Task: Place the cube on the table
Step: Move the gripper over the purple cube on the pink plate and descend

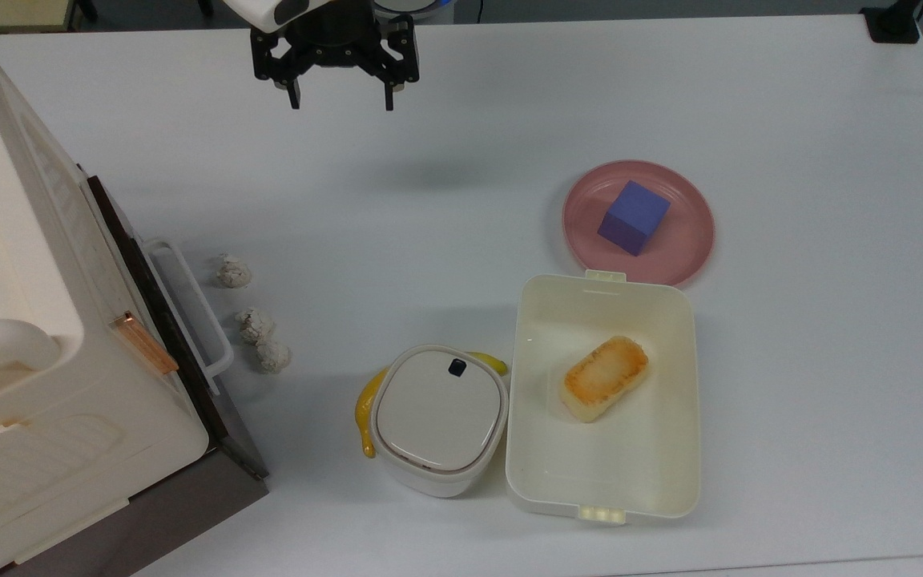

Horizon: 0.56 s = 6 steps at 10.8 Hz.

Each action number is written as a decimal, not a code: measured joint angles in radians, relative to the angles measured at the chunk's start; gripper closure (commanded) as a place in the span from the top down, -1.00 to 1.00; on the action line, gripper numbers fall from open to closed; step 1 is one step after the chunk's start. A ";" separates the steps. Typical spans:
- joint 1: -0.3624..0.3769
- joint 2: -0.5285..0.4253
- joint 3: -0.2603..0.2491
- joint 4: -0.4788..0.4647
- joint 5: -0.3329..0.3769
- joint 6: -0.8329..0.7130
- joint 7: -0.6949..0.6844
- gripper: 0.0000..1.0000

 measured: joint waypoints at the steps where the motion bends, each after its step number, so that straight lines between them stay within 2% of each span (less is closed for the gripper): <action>1: 0.000 -0.003 0.000 0.000 0.000 -0.002 0.000 1.00; 2: 0.027 0.010 0.006 -0.013 0.074 -0.003 -0.066 1.00; 3: 0.103 0.049 0.014 -0.019 0.093 -0.001 -0.059 1.00; 4: 0.146 0.085 0.019 -0.014 0.092 0.003 -0.026 1.00; 5: 0.131 0.101 0.018 -0.004 0.090 0.005 -0.018 1.00; 6: 0.082 0.100 0.012 0.011 0.089 0.005 -0.026 1.00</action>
